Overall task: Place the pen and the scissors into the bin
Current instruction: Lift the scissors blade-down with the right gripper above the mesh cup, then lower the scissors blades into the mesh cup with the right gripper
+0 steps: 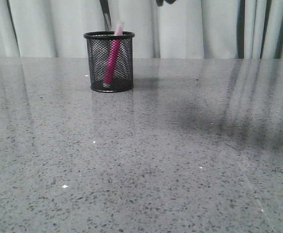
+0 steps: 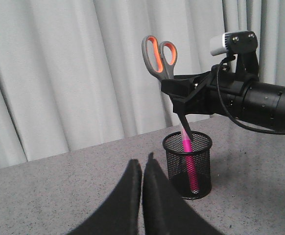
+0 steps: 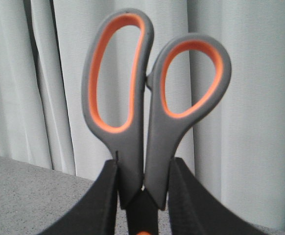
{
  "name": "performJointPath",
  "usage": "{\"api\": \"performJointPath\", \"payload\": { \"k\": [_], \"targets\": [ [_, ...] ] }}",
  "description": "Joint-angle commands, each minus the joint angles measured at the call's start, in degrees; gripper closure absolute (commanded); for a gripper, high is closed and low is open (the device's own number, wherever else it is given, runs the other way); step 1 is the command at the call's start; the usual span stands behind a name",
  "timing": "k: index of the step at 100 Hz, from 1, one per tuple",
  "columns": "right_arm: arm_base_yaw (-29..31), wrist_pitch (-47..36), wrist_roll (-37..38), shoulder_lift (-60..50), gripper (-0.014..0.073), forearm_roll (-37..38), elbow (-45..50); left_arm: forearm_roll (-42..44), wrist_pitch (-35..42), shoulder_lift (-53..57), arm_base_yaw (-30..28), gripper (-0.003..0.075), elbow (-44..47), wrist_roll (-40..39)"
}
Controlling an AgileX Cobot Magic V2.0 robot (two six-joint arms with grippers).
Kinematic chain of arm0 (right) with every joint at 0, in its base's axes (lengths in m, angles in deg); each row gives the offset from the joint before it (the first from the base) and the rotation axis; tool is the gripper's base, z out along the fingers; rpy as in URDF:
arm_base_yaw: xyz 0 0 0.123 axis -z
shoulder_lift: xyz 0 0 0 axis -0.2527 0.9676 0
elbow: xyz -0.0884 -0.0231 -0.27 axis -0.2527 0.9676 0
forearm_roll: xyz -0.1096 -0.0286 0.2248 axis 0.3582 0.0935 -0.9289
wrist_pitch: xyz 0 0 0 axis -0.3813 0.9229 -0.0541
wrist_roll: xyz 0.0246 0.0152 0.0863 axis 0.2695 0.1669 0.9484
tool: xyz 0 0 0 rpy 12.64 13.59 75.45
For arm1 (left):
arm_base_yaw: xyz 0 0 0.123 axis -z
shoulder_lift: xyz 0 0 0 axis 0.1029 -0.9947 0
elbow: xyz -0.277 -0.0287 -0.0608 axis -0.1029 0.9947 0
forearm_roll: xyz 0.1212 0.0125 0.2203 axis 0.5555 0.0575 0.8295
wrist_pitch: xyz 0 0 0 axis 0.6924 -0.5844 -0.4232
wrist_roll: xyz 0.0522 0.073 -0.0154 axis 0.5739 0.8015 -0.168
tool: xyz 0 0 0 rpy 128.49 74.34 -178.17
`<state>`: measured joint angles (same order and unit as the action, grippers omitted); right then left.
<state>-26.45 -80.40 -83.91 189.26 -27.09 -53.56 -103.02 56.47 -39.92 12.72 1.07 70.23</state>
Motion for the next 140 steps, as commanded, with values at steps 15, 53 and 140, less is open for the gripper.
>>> {"api": "performJointPath", "payload": {
  "k": [15, 53, 140],
  "targets": [
    [0.3, -5.7, -0.4, -1.1, 0.0669, 1.6, -2.1, -1.8, 1.1, -0.6, -0.2, 0.0742, -1.3, -0.5],
    [1.3, -6.0, -4.1, -1.0, 0.0669, 1.0, -2.0, -1.8, 0.9, -0.6, -0.2, 0.0742, -1.3, -0.5],
    [0.1, -10.9, -2.8, -1.0, 0.0669, -1.8, 4.8, -1.7, 0.9, -0.6, -0.2, 0.0742, -1.3, -0.5]
  ]
}}
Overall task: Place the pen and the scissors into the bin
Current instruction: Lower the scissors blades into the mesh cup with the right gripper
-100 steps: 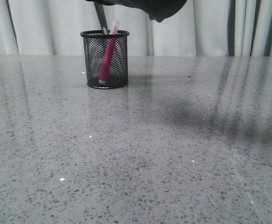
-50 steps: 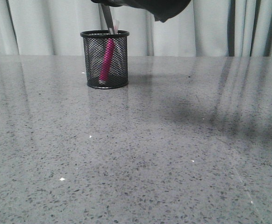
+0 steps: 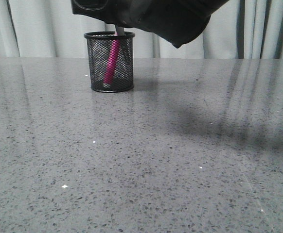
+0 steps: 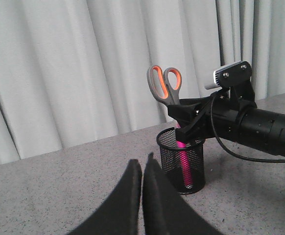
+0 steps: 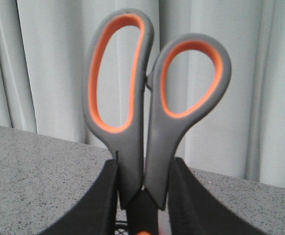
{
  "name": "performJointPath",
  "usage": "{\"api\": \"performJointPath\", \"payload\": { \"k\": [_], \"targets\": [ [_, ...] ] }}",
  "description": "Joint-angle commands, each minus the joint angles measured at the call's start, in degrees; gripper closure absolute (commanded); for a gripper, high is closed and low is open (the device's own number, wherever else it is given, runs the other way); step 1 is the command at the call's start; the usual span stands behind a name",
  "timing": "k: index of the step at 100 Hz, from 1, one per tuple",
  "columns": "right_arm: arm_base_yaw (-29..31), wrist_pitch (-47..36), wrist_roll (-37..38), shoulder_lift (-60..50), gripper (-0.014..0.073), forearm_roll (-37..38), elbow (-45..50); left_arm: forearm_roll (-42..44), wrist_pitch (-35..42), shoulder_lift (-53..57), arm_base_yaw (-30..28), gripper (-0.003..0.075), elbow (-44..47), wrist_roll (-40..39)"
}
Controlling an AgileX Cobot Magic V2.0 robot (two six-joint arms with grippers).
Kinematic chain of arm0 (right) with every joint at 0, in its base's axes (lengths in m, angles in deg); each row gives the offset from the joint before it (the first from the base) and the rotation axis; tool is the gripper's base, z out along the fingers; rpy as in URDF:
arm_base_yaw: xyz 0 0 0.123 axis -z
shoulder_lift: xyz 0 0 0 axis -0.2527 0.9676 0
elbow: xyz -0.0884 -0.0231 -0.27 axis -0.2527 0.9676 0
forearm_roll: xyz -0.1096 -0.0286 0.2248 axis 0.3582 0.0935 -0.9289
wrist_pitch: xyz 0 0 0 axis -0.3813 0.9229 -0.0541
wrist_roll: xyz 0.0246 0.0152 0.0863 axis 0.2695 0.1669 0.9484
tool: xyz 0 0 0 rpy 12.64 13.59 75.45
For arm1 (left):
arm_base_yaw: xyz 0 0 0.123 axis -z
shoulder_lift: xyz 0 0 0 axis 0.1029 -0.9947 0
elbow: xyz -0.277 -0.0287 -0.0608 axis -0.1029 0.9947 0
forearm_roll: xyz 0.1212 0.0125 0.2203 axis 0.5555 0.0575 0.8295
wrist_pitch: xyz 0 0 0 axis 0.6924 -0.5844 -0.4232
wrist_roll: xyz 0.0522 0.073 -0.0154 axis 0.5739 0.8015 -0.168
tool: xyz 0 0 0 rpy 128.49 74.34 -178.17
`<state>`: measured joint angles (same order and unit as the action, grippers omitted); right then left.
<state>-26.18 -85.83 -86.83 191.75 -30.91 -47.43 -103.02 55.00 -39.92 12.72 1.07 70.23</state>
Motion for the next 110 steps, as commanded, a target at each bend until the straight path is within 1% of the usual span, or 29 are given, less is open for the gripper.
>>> {"api": "performJointPath", "payload": {
  "k": [1, 52, 62, 69, 76, 82, 110],
  "targets": [
    [-0.2, -5.5, 0.2, -3.5, 0.0669, 2.0, -1.4, -1.7, 2.3, -0.6, -0.2, 0.0742, -1.3, -0.5],
    [-1.0, -4.0, 0.2, -3.5, 0.0666, 2.0, -1.4, -1.6, 2.3, -0.6, -0.2, 0.0742, -1.3, -0.5],
    [-1.0, -3.2, 0.2, -3.5, 0.0616, 2.0, -1.4, -1.6, 2.3, -0.6, -0.2, 0.0742, -1.3, -0.5],
    [-1.0, -2.5, 0.2, -3.5, 0.0547, 2.0, -1.4, -1.5, 2.3, -0.6, -0.2, 0.0742, -1.3, -0.5],
    [-1.0, -2.4, 0.2, -3.5, 0.0460, 2.0, -1.4, -1.4, 2.3, -0.6, -0.2, 0.0742, -1.3, -0.5],
    [-1.0, -2.5, 0.2, -3.5, 0.0411, 2.0, -1.4, -1.3, 2.3, -0.6, -0.2, 0.0742, -1.3, -0.5],
    [-1.0, -3.2, 0.2, -3.5, 0.0400, 2.0, -1.4, -1.3, 2.3, -0.6, -0.2, 0.0742, -0.9, -0.5]
  ]
}}
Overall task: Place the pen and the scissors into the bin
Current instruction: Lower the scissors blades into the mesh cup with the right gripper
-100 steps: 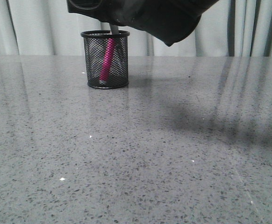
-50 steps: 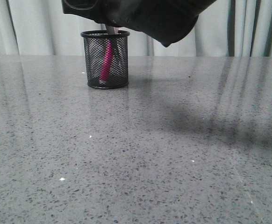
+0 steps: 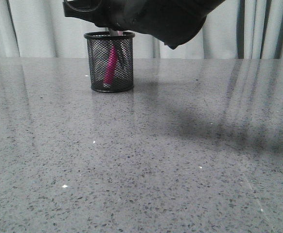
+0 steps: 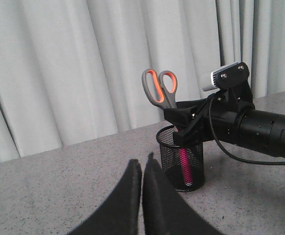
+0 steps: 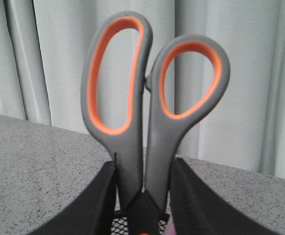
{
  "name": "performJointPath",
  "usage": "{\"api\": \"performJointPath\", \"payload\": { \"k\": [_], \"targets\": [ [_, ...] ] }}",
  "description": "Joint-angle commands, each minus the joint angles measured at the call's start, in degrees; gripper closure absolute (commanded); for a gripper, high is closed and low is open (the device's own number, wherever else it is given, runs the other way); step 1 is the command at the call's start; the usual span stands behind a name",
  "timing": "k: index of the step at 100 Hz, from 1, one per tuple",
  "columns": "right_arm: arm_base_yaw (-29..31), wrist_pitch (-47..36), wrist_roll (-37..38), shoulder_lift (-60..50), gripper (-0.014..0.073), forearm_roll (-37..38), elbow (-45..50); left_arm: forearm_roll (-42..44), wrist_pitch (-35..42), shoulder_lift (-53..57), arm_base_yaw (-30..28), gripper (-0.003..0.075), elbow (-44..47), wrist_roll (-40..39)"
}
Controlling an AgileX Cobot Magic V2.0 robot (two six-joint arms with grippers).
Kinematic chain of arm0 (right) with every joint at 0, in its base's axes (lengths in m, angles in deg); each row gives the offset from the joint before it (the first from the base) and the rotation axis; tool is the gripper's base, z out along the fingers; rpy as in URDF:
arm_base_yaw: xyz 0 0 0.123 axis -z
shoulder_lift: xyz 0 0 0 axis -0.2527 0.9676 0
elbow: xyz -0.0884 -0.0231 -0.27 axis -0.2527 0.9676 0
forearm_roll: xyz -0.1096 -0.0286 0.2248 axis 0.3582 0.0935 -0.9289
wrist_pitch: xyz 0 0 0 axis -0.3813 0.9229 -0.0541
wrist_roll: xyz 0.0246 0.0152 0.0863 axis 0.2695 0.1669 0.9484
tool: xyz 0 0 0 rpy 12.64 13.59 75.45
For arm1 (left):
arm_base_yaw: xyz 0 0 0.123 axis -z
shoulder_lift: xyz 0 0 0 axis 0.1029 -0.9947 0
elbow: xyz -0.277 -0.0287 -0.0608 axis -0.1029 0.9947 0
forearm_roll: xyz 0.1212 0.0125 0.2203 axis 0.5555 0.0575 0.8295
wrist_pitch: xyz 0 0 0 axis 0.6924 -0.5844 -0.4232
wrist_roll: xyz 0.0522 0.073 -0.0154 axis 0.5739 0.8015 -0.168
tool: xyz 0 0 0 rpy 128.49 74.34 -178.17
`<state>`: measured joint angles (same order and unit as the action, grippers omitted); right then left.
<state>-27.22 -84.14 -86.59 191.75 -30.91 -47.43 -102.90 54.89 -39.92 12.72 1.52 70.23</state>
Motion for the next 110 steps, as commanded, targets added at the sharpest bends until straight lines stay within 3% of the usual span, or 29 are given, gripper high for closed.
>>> {"api": "performJointPath", "payload": {
  "k": [1, 40, 64, 110],
  "targets": [
    [0.1, -4.9, -0.1, -3.5, 0.0400, 2.0, -1.4, -1.4, 2.5, -0.6, -0.2, 0.0742, -1.3, -0.5],
    [0.1, -4.6, -0.1, -3.5, 0.0382, 2.0, -1.4, -1.4, 2.5, -0.6, -0.2, 0.0742, -1.3, -0.5],
    [0.1, -3.9, -0.1, -3.5, 0.0260, 2.0, -1.4, -1.4, 2.5, -0.6, -0.2, 0.0742, -1.3, -0.5],
    [0.1, -7.2, -0.1, -4.2, 0.0261, 2.0, -1.4, -1.4, 2.5, -0.6, -0.2, 0.0742, -1.3, -0.5]
  ]
}}
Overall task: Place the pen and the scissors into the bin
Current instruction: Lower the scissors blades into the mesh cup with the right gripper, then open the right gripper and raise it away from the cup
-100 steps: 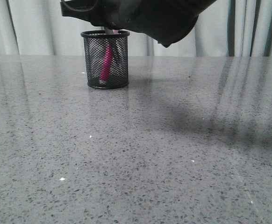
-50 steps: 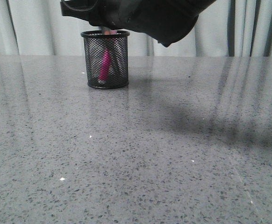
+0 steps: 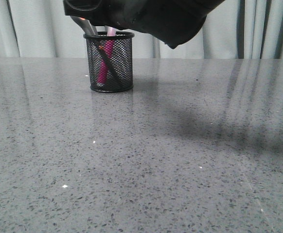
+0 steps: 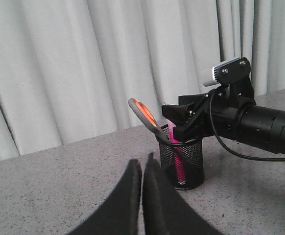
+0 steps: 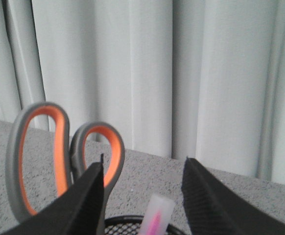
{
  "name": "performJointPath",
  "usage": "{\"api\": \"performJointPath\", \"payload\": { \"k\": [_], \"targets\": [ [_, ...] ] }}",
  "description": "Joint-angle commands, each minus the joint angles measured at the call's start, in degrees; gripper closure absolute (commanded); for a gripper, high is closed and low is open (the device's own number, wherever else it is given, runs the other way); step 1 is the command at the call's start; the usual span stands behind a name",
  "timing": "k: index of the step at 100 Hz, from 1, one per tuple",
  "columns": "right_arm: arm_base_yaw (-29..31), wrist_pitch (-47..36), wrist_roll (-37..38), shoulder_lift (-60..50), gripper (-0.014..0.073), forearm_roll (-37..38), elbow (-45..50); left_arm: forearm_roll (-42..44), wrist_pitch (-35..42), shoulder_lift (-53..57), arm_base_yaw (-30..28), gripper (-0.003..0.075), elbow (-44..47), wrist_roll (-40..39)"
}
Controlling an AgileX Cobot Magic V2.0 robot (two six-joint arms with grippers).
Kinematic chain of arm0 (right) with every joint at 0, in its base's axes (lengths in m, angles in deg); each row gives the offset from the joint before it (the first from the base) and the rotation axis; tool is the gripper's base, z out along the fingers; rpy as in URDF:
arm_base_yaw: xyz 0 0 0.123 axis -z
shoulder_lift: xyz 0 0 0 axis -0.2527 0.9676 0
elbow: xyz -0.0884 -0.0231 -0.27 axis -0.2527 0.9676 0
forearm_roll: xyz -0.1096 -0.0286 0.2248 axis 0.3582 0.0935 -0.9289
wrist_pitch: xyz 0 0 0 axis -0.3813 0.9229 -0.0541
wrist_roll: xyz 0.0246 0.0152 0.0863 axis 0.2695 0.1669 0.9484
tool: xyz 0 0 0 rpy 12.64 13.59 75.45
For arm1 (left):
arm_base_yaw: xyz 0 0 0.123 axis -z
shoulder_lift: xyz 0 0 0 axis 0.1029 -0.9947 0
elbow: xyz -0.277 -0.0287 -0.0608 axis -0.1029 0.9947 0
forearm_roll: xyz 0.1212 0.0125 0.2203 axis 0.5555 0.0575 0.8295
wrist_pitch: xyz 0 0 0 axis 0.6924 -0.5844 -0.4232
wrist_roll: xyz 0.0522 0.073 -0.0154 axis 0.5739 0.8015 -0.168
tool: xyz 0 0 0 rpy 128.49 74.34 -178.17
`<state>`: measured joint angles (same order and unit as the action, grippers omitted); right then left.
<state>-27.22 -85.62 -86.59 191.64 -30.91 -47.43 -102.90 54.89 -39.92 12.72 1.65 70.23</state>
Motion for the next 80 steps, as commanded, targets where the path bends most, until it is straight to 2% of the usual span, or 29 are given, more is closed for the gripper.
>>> {"api": "performJointPath", "payload": {
  "k": [1, 32, 44, 56, 62, 71, 80],
  "targets": [
    [0.1, -5.8, -0.1, -4.2, 0.0261, 2.0, -1.4, -1.4, 2.5, -0.6, -0.2, 0.0742, -1.4, -0.5],
    [0.1, -7.1, -0.2, -9.3, 0.0265, 1.9, -1.4, -1.4, 2.7, -0.6, -0.2, 0.0742, -1.4, -0.5],
    [0.1, -4.3, -4.6, -13.1, 0.0267, -0.1, -1.4, -1.4, 2.9, -0.6, -0.2, 0.0742, -1.4, -0.5],
    [0.1, -0.7, -16.8, -18.0, 0.0305, -10.2, -1.4, -1.4, 3.3, -0.6, -0.2, 0.0742, -1.4, -0.5],
    [0.1, 0.0, -24.4, -20.5, 0.0356, -18.8, -1.4, -1.4, 3.6, -0.6, -0.2, 0.0742, -1.4, -0.5],
    [0.1, 0.4, -39.8, -25.3, 0.0447, -32.7, -1.4, -1.3, 4.2, -0.6, -0.2, 0.0742, -1.4, -0.5],
    [0.1, 0.6, -55.2, -29.5, 0.0543, -42.9, -1.4, -1.3, 4.6, -0.6, -0.2, 0.0742, -1.4, -0.5]
  ]
}}
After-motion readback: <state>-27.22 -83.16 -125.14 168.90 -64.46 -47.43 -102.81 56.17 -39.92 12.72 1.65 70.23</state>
